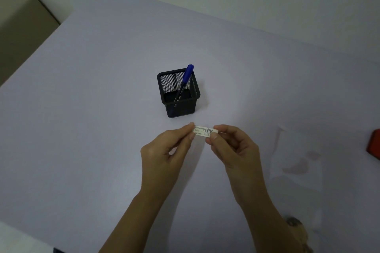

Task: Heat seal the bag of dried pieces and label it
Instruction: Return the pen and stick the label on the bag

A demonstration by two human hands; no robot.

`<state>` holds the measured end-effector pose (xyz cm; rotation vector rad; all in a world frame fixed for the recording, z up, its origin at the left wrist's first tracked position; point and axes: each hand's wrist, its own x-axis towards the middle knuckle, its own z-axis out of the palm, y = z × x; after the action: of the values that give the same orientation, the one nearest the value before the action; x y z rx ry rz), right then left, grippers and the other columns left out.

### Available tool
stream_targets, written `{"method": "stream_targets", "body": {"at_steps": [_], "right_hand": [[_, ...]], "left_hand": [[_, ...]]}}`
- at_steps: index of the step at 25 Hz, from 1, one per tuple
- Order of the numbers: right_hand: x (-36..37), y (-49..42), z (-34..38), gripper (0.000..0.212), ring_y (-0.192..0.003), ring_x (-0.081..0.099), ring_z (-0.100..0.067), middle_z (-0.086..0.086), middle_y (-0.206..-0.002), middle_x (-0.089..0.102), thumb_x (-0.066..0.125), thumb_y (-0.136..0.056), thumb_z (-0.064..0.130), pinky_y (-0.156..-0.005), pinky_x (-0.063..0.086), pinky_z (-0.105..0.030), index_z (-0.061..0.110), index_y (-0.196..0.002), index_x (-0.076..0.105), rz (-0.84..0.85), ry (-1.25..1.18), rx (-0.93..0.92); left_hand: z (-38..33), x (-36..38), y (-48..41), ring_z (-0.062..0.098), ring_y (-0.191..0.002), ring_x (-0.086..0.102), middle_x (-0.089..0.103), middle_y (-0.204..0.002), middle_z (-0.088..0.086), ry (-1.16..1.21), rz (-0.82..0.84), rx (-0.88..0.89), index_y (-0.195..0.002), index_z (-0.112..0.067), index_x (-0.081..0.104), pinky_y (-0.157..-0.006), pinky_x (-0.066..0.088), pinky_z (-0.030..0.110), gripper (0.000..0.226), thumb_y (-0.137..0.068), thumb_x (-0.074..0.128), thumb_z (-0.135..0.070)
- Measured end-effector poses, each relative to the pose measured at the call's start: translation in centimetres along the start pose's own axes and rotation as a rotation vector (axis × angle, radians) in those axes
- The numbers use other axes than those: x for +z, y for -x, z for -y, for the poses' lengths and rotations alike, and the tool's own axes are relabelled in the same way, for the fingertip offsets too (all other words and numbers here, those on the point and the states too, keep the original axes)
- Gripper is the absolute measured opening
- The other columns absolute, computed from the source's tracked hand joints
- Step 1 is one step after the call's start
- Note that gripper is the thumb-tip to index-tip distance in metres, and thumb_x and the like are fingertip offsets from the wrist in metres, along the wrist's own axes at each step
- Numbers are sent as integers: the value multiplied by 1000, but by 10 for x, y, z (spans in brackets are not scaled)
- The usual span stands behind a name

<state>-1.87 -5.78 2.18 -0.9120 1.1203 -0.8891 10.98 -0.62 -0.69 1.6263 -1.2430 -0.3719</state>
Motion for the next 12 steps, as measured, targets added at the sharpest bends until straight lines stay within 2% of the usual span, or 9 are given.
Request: {"method": "stream_targets", "body": {"at_steps": [4, 6, 9, 12], "right_hand": [[-1, 3, 0, 16, -74, 71, -11, 5, -74, 75, 61, -82, -1, -64, 54, -14, 13, -89, 67, -12, -36, 8], [-1, 4, 1, 16, -75, 71, -11, 5, -75, 75, 61, -82, -1, -65, 54, -14, 13, -90, 66, -6, -34, 1], [-2, 6, 3, 15, -75, 71, -11, 6, -75, 75, 61, -82, -1, -66, 55, -15, 12, -90, 66, -5, -25, -6], [-5, 7, 2, 14, -76, 71, -12, 4, -78, 75, 62, -83, 2, -67, 55, -16, 13, -90, 66, -5, 14, -32]], "left_hand": [[0, 1, 2, -4, -93, 59, 64, -100, -8, -39, -23, 80, -109, -16, 60, -81, 48, 6, 27, -83, 59, -24], [-1, 2, 2, -5, -94, 59, 64, -101, -9, -46, -33, 82, -109, -18, 60, -82, 48, 6, 26, -83, 59, -23], [-7, 2, 3, -9, -92, 61, 65, -100, -19, 54, -28, -35, -104, -26, 62, -79, 48, 6, 21, -83, 59, -27], [-16, 4, 1, 0, -87, 65, 70, -85, -23, 247, -6, -265, -96, -32, 65, -74, 49, 7, 14, -81, 65, -32]]}}
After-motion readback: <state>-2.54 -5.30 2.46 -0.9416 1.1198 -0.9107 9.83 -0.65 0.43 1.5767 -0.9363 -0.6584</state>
